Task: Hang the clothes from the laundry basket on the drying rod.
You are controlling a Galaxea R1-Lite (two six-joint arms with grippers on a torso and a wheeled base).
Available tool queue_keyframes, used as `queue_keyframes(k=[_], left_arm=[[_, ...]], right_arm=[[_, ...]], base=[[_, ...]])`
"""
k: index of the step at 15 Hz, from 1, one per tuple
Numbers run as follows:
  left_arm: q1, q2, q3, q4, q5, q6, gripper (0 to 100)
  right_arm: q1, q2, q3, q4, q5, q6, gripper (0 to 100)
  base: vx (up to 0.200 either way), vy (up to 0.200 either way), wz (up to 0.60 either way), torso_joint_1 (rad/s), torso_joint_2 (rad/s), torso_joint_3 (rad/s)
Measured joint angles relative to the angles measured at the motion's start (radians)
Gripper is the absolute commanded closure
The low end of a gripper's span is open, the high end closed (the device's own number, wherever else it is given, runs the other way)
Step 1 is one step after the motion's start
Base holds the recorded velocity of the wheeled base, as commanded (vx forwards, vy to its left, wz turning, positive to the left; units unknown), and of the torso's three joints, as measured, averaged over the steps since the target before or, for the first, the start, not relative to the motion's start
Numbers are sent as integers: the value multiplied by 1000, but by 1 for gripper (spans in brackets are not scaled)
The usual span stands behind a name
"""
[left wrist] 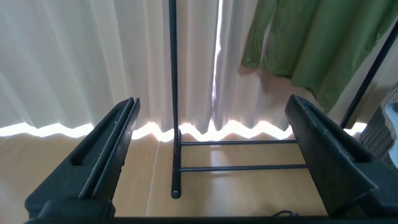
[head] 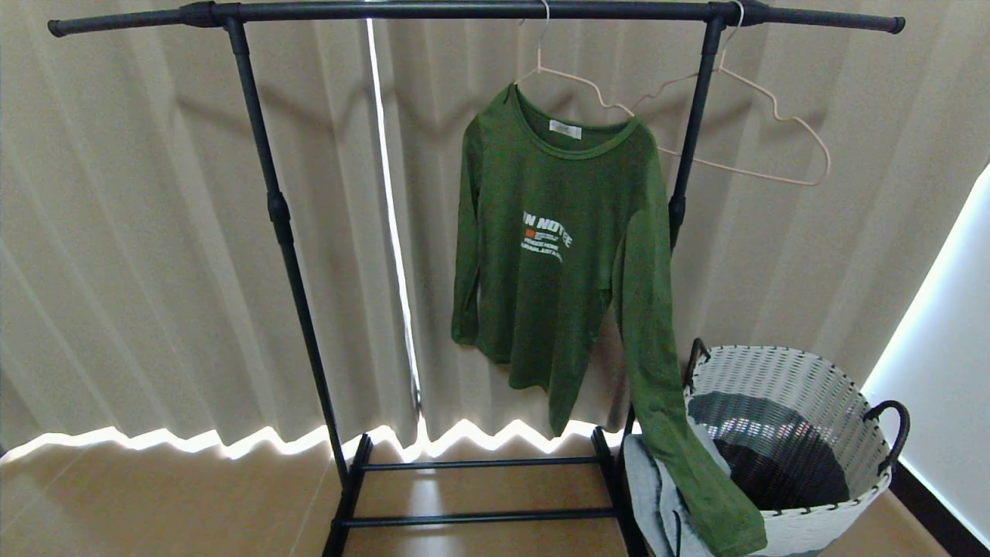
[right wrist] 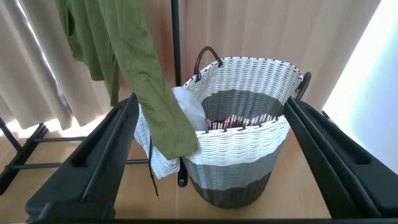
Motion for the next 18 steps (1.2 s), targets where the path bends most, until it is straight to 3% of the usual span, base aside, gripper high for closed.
queue_keyframes(k=[6, 11, 15, 18], left_arm=[[0, 0, 0, 0, 0, 3, 0], [0, 0, 0, 1, -1, 4, 0], [0, 0, 0, -1, -1, 4, 0], [1, 0, 0, -1, 0, 3, 0]], right_arm=[[0, 0, 0, 0, -1, -1, 0], [0, 0, 2, -2, 0, -7, 0], [0, 0, 2, 1, -1, -10, 0], [1, 0, 1, 1, 0, -13, 0]], base=[[0, 0, 0, 0, 0, 0], [0, -200, 0, 4, 3, 2], [0, 0, 0, 0, 0, 0], [200, 0, 0, -2, -1, 7]])
